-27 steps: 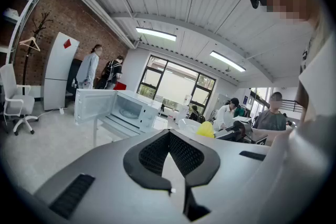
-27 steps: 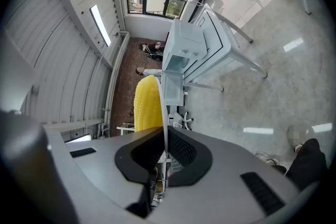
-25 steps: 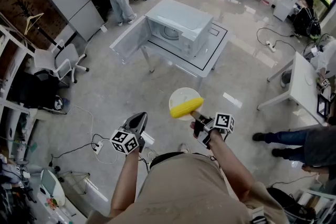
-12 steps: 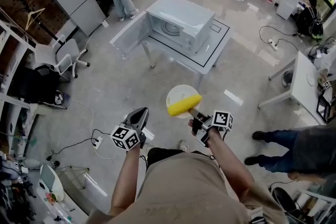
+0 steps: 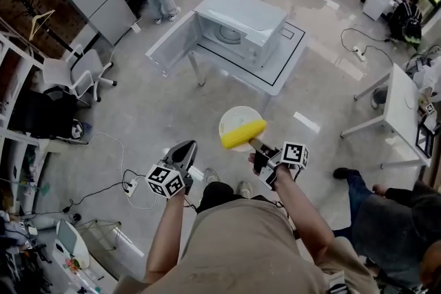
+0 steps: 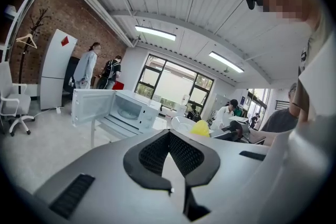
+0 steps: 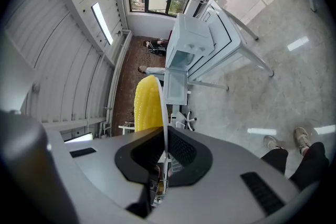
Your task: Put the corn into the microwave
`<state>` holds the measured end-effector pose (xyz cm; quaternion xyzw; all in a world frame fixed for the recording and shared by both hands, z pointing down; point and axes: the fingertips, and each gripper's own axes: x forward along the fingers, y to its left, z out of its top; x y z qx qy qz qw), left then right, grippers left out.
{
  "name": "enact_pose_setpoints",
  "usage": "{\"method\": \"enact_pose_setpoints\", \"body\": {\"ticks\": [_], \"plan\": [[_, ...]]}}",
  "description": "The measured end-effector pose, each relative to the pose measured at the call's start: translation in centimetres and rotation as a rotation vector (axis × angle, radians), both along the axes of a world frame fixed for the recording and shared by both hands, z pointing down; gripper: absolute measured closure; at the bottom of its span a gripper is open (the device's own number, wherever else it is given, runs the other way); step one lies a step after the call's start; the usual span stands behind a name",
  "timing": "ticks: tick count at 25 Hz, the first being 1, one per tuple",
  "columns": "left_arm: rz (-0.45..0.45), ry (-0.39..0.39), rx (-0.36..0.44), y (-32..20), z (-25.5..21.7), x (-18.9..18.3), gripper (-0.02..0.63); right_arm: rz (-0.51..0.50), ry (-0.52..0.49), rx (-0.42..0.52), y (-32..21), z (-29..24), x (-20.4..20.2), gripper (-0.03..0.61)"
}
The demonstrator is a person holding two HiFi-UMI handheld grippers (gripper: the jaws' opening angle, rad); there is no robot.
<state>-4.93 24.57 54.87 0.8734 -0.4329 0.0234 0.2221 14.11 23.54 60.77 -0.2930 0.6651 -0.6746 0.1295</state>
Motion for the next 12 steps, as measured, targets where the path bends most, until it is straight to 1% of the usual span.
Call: {"method": "enact_pose_setpoints", "body": {"ticks": [7, 10, 12], "plan": [[0.061, 0.010, 0.000, -3.5, 0.2, -2.9, 0.608, 0.043, 0.000, -0.007, -2.1, -0.3, -3.2, 0.561], [0.097, 0.012, 0.005, -5.1, -0.4, -4.1, 0.607, 0.065, 0.009, 0.014, -3.5, -0.7, -4.5, 0.561], [0.112, 0.013, 0.006, -6.1, -0.4, -5.2, 0.607, 0.087, 0.000, 0.004, -4.4, -0.7, -5.5, 0.561]]}}
